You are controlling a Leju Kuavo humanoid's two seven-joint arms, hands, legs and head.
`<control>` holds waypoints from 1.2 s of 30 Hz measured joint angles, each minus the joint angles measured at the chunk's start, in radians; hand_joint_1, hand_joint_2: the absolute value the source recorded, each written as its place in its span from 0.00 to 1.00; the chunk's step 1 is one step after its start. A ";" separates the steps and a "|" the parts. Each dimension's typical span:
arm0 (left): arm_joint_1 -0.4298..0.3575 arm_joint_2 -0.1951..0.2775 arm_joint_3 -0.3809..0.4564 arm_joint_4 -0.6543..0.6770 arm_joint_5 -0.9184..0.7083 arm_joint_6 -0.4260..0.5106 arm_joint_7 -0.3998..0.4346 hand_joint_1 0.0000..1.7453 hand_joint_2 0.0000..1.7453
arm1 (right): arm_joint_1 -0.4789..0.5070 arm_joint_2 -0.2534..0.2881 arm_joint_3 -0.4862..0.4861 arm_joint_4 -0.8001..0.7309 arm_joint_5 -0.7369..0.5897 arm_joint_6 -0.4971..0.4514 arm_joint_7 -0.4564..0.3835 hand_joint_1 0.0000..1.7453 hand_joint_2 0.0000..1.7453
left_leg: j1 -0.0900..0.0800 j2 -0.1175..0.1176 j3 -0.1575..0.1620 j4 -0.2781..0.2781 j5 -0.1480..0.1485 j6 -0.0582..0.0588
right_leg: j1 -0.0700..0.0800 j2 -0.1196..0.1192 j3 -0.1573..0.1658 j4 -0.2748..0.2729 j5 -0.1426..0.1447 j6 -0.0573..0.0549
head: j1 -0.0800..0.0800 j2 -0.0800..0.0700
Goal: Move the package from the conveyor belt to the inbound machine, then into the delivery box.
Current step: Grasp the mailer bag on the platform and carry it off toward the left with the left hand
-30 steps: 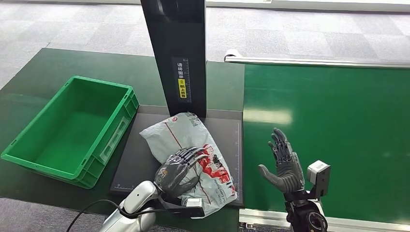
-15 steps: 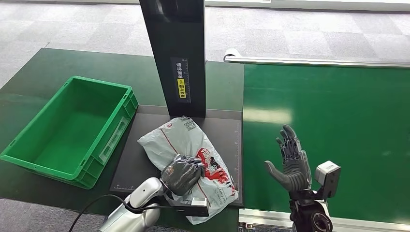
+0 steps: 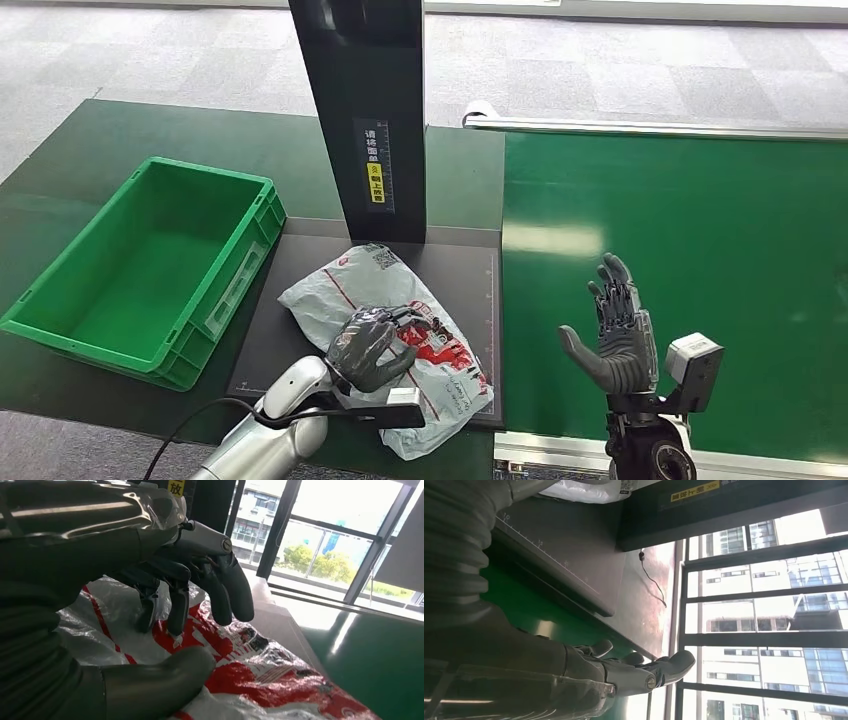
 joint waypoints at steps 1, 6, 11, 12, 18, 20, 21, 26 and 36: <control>-0.001 0.002 0.005 -0.010 0.012 -0.006 -0.001 0.00 1.00 | 0.000 0.001 -0.002 -0.001 0.001 0.000 0.001 0.00 1.00 | 0.000 0.000 0.000 0.000 0.000 0.000 | 0.000 0.000 0.000 0.000 0.000 0.000 | 0.000 0.000; -0.002 0.014 0.033 -0.060 0.048 -0.016 -0.009 0.00 1.00 | 0.001 0.003 -0.008 -0.003 0.003 0.000 0.001 0.00 1.00 | 0.000 0.000 0.000 0.000 0.000 0.000 | 0.000 0.000 0.000 0.000 0.000 0.000 | 0.000 0.000; -0.001 0.027 0.057 -0.114 0.074 -0.040 -0.012 0.00 1.00 | 0.003 0.002 -0.009 -0.003 0.003 -0.001 -0.005 0.00 1.00 | 0.000 0.000 0.000 0.000 0.000 0.000 | 0.000 0.000 0.000 0.000 0.000 0.000 | 0.000 0.000; 0.000 0.029 0.060 -0.124 0.086 -0.058 -0.015 0.00 1.00 | 0.003 0.001 -0.009 -0.003 0.003 -0.002 -0.006 0.00 1.00 | 0.000 0.000 0.000 0.000 0.000 0.000 | 0.000 0.000 0.000 0.000 0.000 0.000 | 0.000 0.000; 0.000 0.035 0.047 -0.152 0.103 -0.198 -0.039 0.00 1.00 | -0.003 -0.002 -0.007 0.000 0.003 -0.004 -0.011 0.00 1.00 | 0.000 0.000 -0.001 0.000 0.000 0.000 | 0.000 0.000 0.000 0.000 0.000 0.000 | 0.000 0.000; -0.003 0.035 0.027 -0.147 0.077 -0.217 -0.039 0.00 1.00 | -0.007 -0.003 -0.006 0.003 0.005 -0.005 -0.014 0.00 1.00 | 0.000 0.000 0.000 0.000 0.000 0.000 | 0.000 0.000 0.000 0.000 0.000 0.000 | 0.000 0.000; -0.006 0.034 0.015 -0.141 0.063 -0.223 -0.038 0.00 1.00 | -0.008 -0.003 -0.005 0.003 0.009 -0.006 -0.015 0.00 1.00 | 0.000 0.000 -0.001 0.000 0.000 0.000 | 0.000 0.000 -0.001 0.000 0.000 0.000 | 0.000 0.000; -0.043 0.024 -0.050 -0.071 0.008 -0.229 -0.043 0.00 1.00 | -0.014 -0.003 -0.003 0.005 0.031 -0.014 -0.017 0.00 1.00 | 0.000 0.000 0.000 0.000 0.000 0.000 | 0.000 0.000 0.000 0.000 0.000 0.000 | 0.000 0.000; -0.104 -0.003 -0.138 0.031 -0.034 -0.232 -0.022 0.02 1.00 | -0.014 -0.012 0.006 0.007 0.027 -0.017 -0.034 0.00 1.00 | 0.000 0.000 0.000 0.000 0.000 0.000 | 0.000 0.000 0.000 0.000 0.000 0.000 | 0.000 0.000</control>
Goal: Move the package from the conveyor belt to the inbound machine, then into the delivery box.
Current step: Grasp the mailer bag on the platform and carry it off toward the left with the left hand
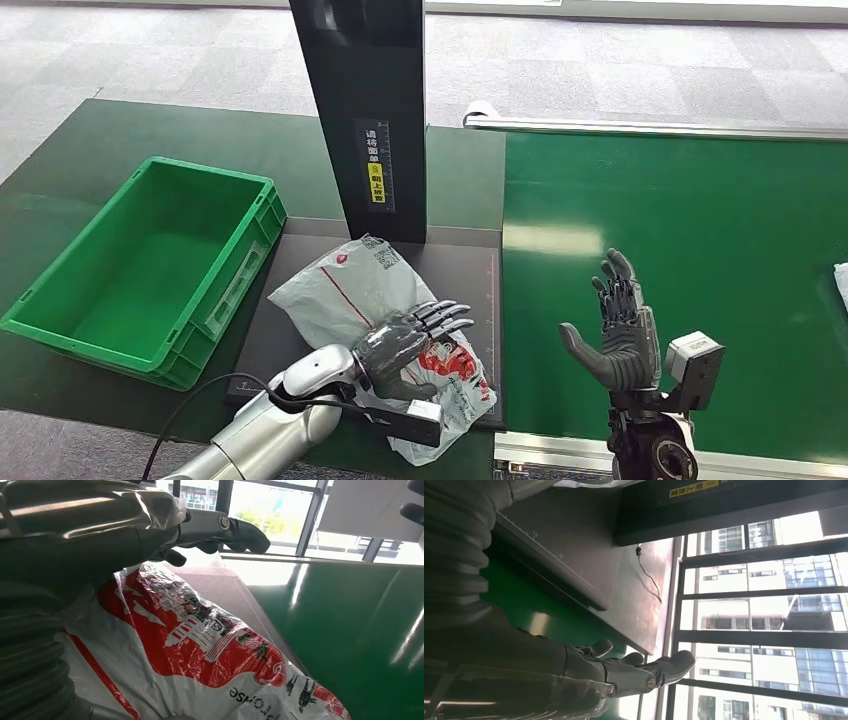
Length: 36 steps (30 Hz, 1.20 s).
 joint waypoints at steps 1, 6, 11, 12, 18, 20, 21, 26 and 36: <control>-0.007 -0.002 -0.008 0.009 -0.007 0.000 0.010 0.27 1.00 | 0.001 -0.001 0.003 0.000 -0.002 -0.002 -0.002 0.00 1.00 | 0.000 0.000 0.000 0.000 0.000 0.000 | 0.000 0.000 0.000 0.000 0.000 0.000 | 0.000 0.000; -0.027 -0.012 -0.032 0.051 -0.016 0.001 0.030 1.00 1.00 | 0.011 -0.006 0.015 0.000 -0.012 -0.013 -0.008 0.00 1.00 | 0.000 0.000 0.002 0.000 0.000 0.000 | 0.000 0.000 0.002 0.000 0.000 0.000 | 0.000 0.000; -0.031 -0.013 -0.039 0.068 -0.012 0.000 0.031 1.00 1.00 | 0.028 -0.011 0.022 0.000 -0.023 -0.025 -0.012 0.00 1.00 | 0.000 0.000 0.002 0.000 0.000 0.000 | 0.000 0.000 0.003 0.000 0.000 0.000 | 0.000 0.000; -0.031 -0.013 -0.039 0.069 -0.010 -0.001 0.032 1.00 1.00 | 0.032 -0.013 0.024 0.000 -0.027 -0.027 -0.013 0.00 1.00 | 0.000 0.000 0.002 0.000 0.000 0.000 | 0.000 0.000 0.003 0.000 0.000 0.000 | 0.000 0.000; -0.033 -0.010 -0.040 0.070 -0.009 -0.002 0.035 1.00 1.00 | 0.051 -0.024 0.035 0.000 -0.035 -0.035 -0.016 0.00 1.00 | 0.000 0.000 0.002 0.000 0.000 0.000 | 0.000 0.000 0.002 0.000 0.000 0.000 | 0.000 0.000; -0.033 -0.009 -0.039 0.070 -0.009 0.003 0.035 1.00 1.00 | 0.055 -0.026 0.038 0.000 -0.038 -0.036 -0.016 0.00 1.00 | 0.000 0.000 0.002 0.000 0.000 0.000 | 0.000 0.000 0.002 0.000 0.000 0.000 | 0.000 0.000; -0.033 -0.008 -0.039 0.070 -0.007 0.010 0.036 1.00 1.00 | 0.058 -0.028 0.040 0.000 -0.041 -0.037 -0.017 0.00 1.00 | 0.000 0.000 0.002 0.000 0.000 0.000 | 0.000 0.000 0.002 0.000 0.000 0.000 | 0.000 0.000; -0.009 0.010 -0.009 0.040 0.028 0.129 0.018 1.00 1.00 | 0.079 -0.041 0.051 0.000 -0.062 -0.039 -0.031 0.00 1.00 | 0.000 0.000 0.002 0.000 0.000 0.000 | 0.000 0.000 0.002 0.000 0.000 0.000 | 0.000 0.000; 0.054 0.063 0.073 -0.169 0.044 0.267 0.012 1.00 1.00 | 0.099 -0.062 0.072 0.000 -0.080 -0.044 -0.036 0.00 1.00 | 0.000 0.000 0.000 0.000 0.000 0.000 | 0.000 0.000 0.000 0.000 0.000 0.000 | 0.000 0.000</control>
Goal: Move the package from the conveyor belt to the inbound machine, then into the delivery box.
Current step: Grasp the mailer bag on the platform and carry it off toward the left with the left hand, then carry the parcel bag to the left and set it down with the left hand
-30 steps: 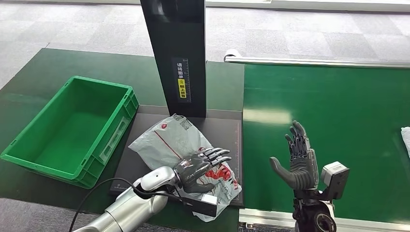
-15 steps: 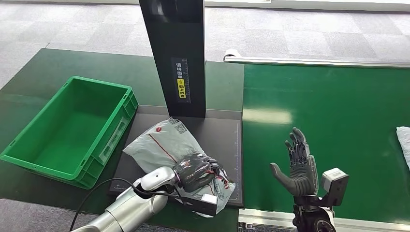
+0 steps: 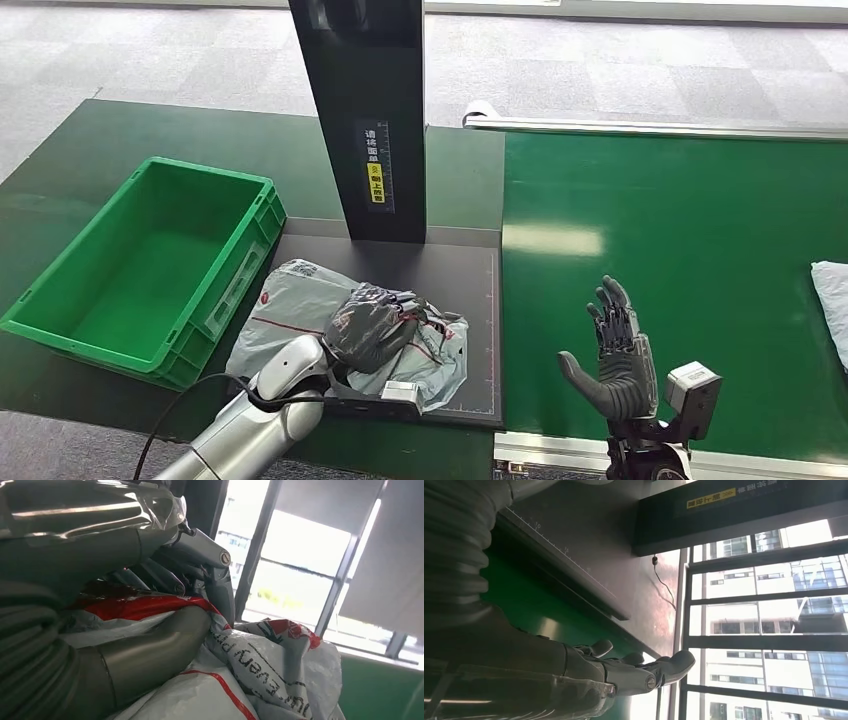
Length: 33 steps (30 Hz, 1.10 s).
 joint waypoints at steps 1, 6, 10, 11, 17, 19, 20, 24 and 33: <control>0.007 0.006 0.011 -0.028 -0.001 0.033 -0.001 1.00 1.00 | 0.000 -0.002 0.003 0.000 -0.004 -0.003 -0.001 0.00 1.00 | 0.000 0.000 0.000 0.000 0.000 0.000 | 0.000 0.000 0.000 0.000 0.000 0.000 | 0.000 0.000; 0.038 0.047 0.105 -0.221 -0.007 0.115 0.028 1.00 1.00 | 0.008 -0.012 0.017 0.000 -0.022 -0.027 -0.007 0.00 1.00 | 0.000 0.000 0.000 0.000 0.000 0.000 | 0.000 0.000 -0.001 0.000 0.000 0.000 | 0.000 0.000; 0.062 0.062 0.201 -0.360 -0.015 0.148 0.015 1.00 1.00 | 0.012 -0.008 0.017 -0.004 -0.010 -0.038 -0.003 0.00 1.00 | 0.000 0.001 0.000 0.000 0.000 0.000 | 0.001 0.000 -0.001 0.000 0.000 0.000 | 0.000 0.000; 0.065 0.063 0.221 -0.384 -0.022 0.162 0.011 1.00 1.00 | 0.014 -0.006 0.016 -0.007 -0.006 -0.039 -0.001 0.00 1.00 | 0.000 0.001 -0.001 0.000 0.000 0.000 | 0.001 0.000 -0.001 0.000 0.000 0.000 | 0.000 0.000; 0.069 0.075 0.358 -0.466 -0.186 0.259 0.101 1.00 1.00 | 0.037 0.002 0.007 -0.025 0.008 -0.026 0.003 0.00 1.00 | 0.000 0.001 -0.001 0.000 0.000 0.000 | 0.001 0.000 -0.001 0.000 0.000 0.000 | 0.000 0.000; 0.067 0.077 0.421 -0.464 -0.249 0.269 0.168 1.00 1.00 | 0.043 0.004 0.004 -0.028 0.013 -0.018 0.003 0.00 1.00 | 0.000 0.001 -0.001 0.000 0.000 0.000 | 0.001 0.000 -0.002 0.000 0.000 0.000 | 0.000 0.000; 0.064 0.078 0.452 -0.459 -0.267 0.270 0.192 1.00 1.00 | 0.045 0.005 0.004 -0.029 0.014 -0.015 0.003 0.00 1.00 | 0.000 0.001 -0.001 0.000 0.000 0.000 | 0.001 0.001 -0.002 0.000 0.000 0.000 | 0.000 0.000; 0.046 0.085 0.551 -0.413 -0.302 0.261 0.253 1.00 1.00 | 0.047 0.005 0.003 -0.030 0.015 -0.009 0.003 0.00 1.00 | 0.001 0.002 -0.001 0.000 0.000 0.000 | 0.001 0.001 -0.002 0.000 0.000 0.000 | 0.000 0.000; -0.045 0.131 0.698 -0.104 -0.397 0.290 0.360 1.00 1.00 | 0.076 0.006 0.003 -0.041 0.010 -0.021 -0.001 0.00 1.00 | 0.001 0.002 -0.001 0.000 0.000 0.000 | 0.001 0.001 -0.003 0.000 0.000 0.000 | 0.000 0.000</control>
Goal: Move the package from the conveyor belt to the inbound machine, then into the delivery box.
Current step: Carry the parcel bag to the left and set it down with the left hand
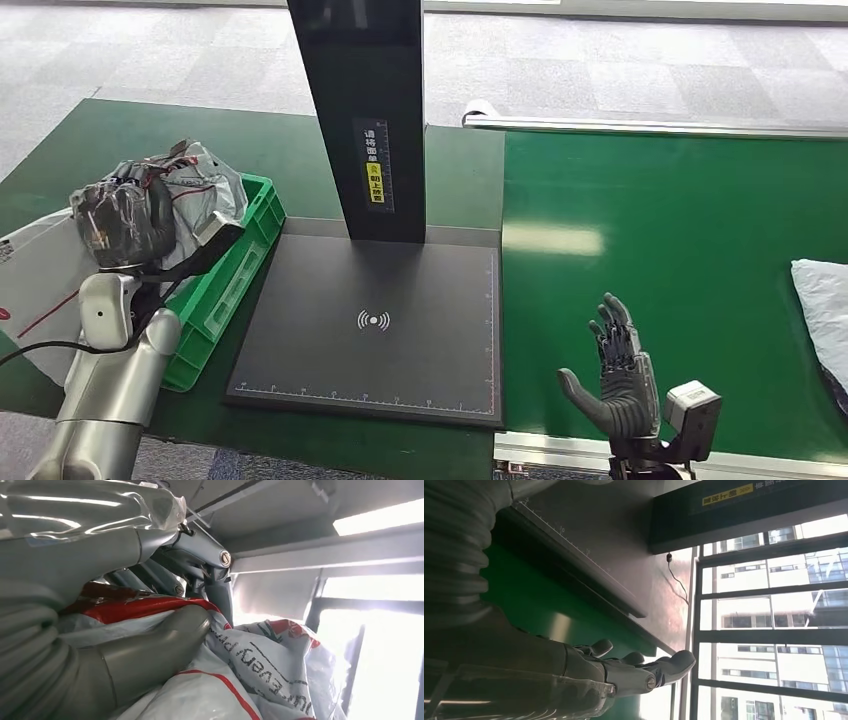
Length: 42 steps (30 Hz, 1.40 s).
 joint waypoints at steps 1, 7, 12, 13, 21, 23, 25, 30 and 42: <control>-0.008 0.003 0.007 0.028 -0.009 0.000 0.010 1.00 1.00 | 0.004 0.001 0.000 -0.004 0.000 -0.001 0.000 0.00 1.00 | 0.000 0.000 0.000 0.000 0.000 0.000 | 0.000 0.000 0.000 0.000 0.000 0.000 | 0.000 0.000; -0.035 0.011 0.031 0.130 -0.033 -0.006 0.042 1.00 1.00 | 0.016 0.005 0.000 -0.023 -0.002 -0.006 0.000 0.00 1.00 | 0.000 0.000 -0.001 0.000 0.000 0.000 | 0.000 0.000 -0.001 0.000 0.000 0.000 | 0.000 0.000; -0.052 0.014 0.035 0.184 -0.061 -0.015 0.063 0.03 1.00 | 0.016 0.008 -0.001 -0.033 0.000 -0.002 0.005 0.00 1.00 | 0.000 0.000 -0.001 0.000 0.000 0.000 | 0.000 0.000 -0.001 0.000 0.000 0.000 | 0.000 0.000; -0.058 0.014 0.035 0.195 -0.062 -0.012 0.060 0.00 1.00 | 0.015 0.008 -0.001 -0.034 0.000 0.000 0.006 0.00 1.00 | 0.000 0.000 -0.001 0.000 0.000 0.000 | 0.000 0.000 -0.001 0.000 0.000 0.000 | 0.000 0.000; -0.084 0.000 0.033 0.254 0.048 -0.010 -0.032 0.00 1.00 | 0.008 0.007 0.000 -0.033 0.001 0.001 0.006 0.00 1.00 | 0.000 0.000 -0.001 0.000 0.000 0.000 | 0.000 0.000 -0.001 0.000 0.000 0.000 | 0.000 0.000; -0.084 -0.005 0.032 0.260 0.118 -0.023 -0.079 0.00 1.00 | 0.008 0.007 0.001 -0.031 -0.004 -0.004 0.003 0.00 1.00 | 0.000 0.000 -0.001 0.000 0.000 0.000 | 0.000 0.000 -0.001 0.000 0.000 0.000 | 0.000 0.000; -0.084 -0.009 0.032 0.264 0.192 -0.029 -0.126 0.00 1.00 | 0.008 0.006 0.003 -0.028 -0.009 -0.009 0.002 0.00 1.00 | 0.000 0.000 -0.002 0.000 0.000 0.000 | 0.000 0.000 -0.001 0.000 0.000 0.000 | 0.000 0.000; -0.074 -0.026 0.030 0.253 0.455 -0.057 -0.284 0.00 1.00 | 0.008 0.005 0.010 -0.026 -0.017 -0.026 0.001 0.00 1.00 | 0.000 0.000 -0.002 0.000 0.000 0.000 | 0.000 0.000 -0.001 0.000 0.000 0.000 | 0.000 0.000; 0.094 -0.086 -0.082 -0.012 0.927 -0.334 -0.510 0.00 1.00 | 0.008 0.000 0.017 -0.018 -0.032 -0.046 -0.007 0.00 1.00 | 0.000 0.000 -0.003 0.000 0.000 0.000 | 0.000 0.000 -0.002 0.000 0.000 0.000 | 0.000 0.000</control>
